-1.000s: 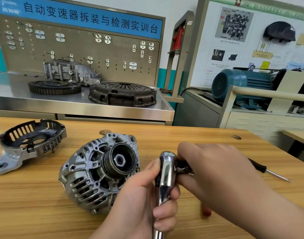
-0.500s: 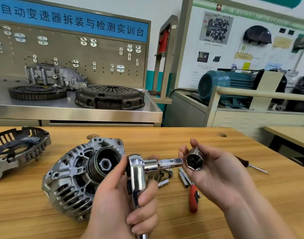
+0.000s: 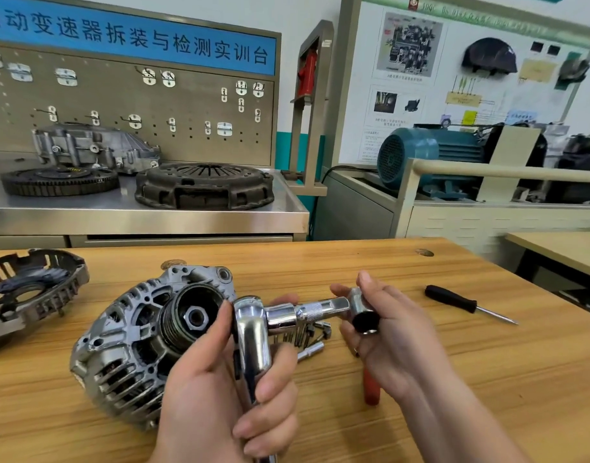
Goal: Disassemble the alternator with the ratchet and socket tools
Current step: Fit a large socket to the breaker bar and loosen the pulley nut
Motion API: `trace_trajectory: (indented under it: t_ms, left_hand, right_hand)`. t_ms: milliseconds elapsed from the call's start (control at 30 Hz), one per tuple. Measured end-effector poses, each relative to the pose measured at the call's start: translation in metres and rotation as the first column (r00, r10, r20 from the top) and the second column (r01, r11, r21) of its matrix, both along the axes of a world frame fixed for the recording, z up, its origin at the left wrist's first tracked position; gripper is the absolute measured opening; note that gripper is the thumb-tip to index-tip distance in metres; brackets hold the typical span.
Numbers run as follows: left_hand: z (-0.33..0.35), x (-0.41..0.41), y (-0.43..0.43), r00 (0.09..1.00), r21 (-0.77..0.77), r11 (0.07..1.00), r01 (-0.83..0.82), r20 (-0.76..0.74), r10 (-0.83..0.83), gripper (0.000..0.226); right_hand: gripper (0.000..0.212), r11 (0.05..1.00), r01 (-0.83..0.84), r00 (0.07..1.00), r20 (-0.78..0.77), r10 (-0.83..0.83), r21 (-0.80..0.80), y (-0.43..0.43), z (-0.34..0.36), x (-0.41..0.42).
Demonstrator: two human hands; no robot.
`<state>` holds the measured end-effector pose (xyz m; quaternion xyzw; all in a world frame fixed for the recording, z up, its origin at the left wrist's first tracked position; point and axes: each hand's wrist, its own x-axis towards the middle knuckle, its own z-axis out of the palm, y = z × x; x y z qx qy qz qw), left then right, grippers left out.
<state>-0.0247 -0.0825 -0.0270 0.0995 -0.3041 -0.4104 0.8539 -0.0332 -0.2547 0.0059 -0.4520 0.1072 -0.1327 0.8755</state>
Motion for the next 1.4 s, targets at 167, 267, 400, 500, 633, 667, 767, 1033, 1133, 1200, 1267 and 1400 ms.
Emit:
trace_trajectory:
  t_ms: [167,267,400,500,633,667,767,1033,1133,1200,1267,1400]
  left_hand:
    - [0.0,0.001,0.001,1.0,-0.004,1.0,-0.009,0.0,0.009,0.052]
    - [-0.002,0.002,0.002,1.0,-0.009,1.0,0.002,-0.014,-0.002,0.057]
    - [-0.003,0.003,0.002,1.0,-0.027,1.0,0.005,-0.027,-0.006,0.058]
    - [-0.003,0.003,0.001,0.999,-0.02,1.0,0.003,-0.039,-0.004,0.059]
    - [-0.003,0.003,0.0,0.998,-0.022,0.999,0.025,-0.052,-0.027,0.058]
    - [-0.003,0.003,0.0,0.998,-0.021,0.999,0.034,-0.055,-0.035,0.058]
    - [0.0,0.0,0.0,0.997,0.033,0.999,0.006,-0.08,-0.003,0.056]
    - [-0.001,-0.009,-0.007,0.955,0.289,0.933,-0.213,-0.141,0.262,0.042]
    - [-0.002,-0.009,-0.007,0.96,0.216,0.954,-0.21,-0.139,0.243,0.046]
    - [-0.001,-0.009,-0.006,0.961,0.185,0.959,-0.213,-0.14,0.24,0.046]
    - [0.0,-0.01,-0.006,0.96,0.167,0.963,-0.211,-0.153,0.236,0.045]
    - [0.002,-0.013,-0.004,0.947,0.164,0.959,-0.231,-0.19,0.261,0.045]
  right_hand:
    - [0.037,0.963,-0.119,0.993,-0.029,0.116,-0.243,-0.012,-0.002,0.003]
    - [0.046,0.942,-0.223,0.974,-0.015,0.226,-0.252,-0.016,0.0,0.004]
    - [0.056,0.929,-0.293,0.953,0.005,0.302,-0.228,-0.018,0.003,0.007]
    - [0.042,0.927,-0.341,0.933,0.062,0.354,-0.157,-0.019,0.003,0.01]
    - [0.043,0.913,-0.407,0.903,0.132,0.409,-0.042,-0.016,0.002,0.013]
    - [0.043,0.909,-0.417,0.898,0.14,0.416,-0.026,-0.015,0.001,0.014]
    - [0.04,0.919,-0.387,0.908,0.144,0.394,-0.08,-0.012,0.003,0.014]
    - [0.022,0.828,-0.043,0.974,0.163,0.16,-0.559,-0.004,0.016,0.002]
    - [0.017,0.832,0.074,0.968,0.241,0.073,-0.55,0.002,0.011,0.002]
    - [0.02,0.856,0.141,0.953,0.302,0.018,-0.497,0.007,0.006,0.003]
    - [0.016,0.889,0.168,0.931,0.364,-0.002,-0.426,0.012,0.002,0.002]
    - [0.015,0.89,0.186,0.9,0.436,0.015,-0.416,0.017,0.0,0.004]
